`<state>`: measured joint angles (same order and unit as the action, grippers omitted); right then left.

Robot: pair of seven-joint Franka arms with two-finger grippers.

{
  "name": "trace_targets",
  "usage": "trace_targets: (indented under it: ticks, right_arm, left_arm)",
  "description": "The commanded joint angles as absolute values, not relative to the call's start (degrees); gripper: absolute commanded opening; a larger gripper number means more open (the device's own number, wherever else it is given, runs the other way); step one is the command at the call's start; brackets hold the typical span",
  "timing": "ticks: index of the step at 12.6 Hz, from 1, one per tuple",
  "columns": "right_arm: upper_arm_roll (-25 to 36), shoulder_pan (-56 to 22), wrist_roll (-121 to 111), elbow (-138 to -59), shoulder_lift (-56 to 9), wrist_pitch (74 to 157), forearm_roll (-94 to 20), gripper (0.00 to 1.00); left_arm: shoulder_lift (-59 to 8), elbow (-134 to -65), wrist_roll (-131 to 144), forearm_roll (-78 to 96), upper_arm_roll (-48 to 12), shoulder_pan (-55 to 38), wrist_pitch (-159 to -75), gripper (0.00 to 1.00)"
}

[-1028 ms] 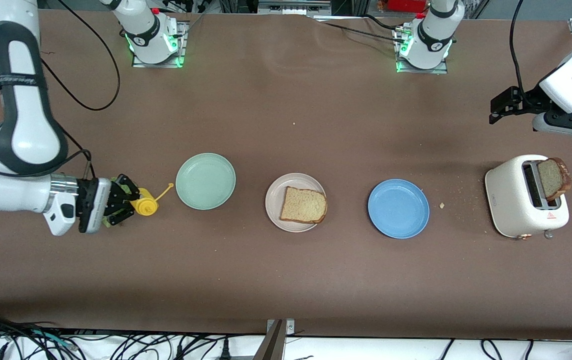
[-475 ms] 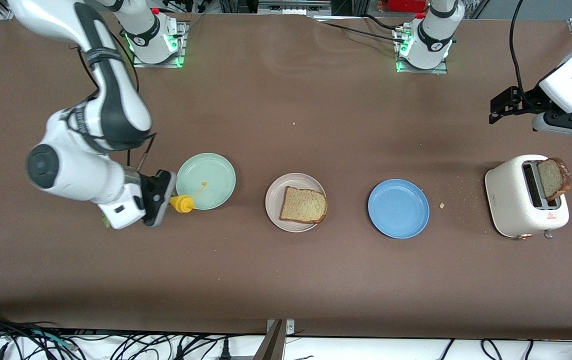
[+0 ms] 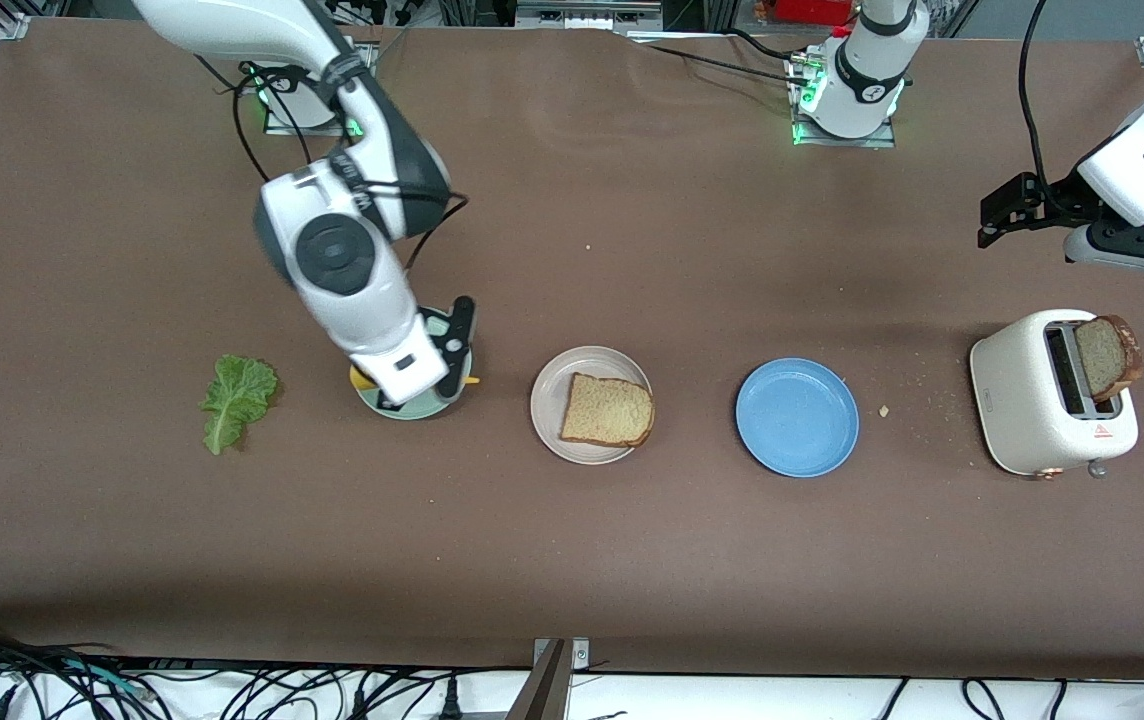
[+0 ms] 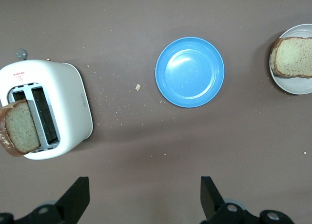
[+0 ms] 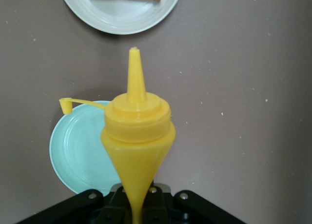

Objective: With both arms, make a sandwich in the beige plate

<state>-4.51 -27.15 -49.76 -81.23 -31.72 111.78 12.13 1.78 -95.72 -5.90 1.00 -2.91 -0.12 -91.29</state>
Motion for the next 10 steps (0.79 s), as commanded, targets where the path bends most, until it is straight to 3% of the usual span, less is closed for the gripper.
trace_targets:
  ticks: [1, 6, 10]
  right_arm:
    - [-5.2, -30.3, -47.3, -80.3, -33.8, 110.5, 20.0, 0.01]
    - [-5.1, -36.2, -45.9, -80.0, -38.7, 108.7, 31.9, 0.01]
    - [-5.1, -39.5, -45.9, -74.4, -43.8, 102.7, 36.1, 0.01]
  left_arm:
    - [2.2, -95.9, -6.2, 0.4, -3.1, 0.0, -90.9, 1.00]
    - [2.2, -95.9, -6.2, 0.4, -3.1, 0.0, -90.9, 1.00]
    - [2.2, -95.9, -6.2, 0.4, -3.1, 0.0, -90.9, 1.00]
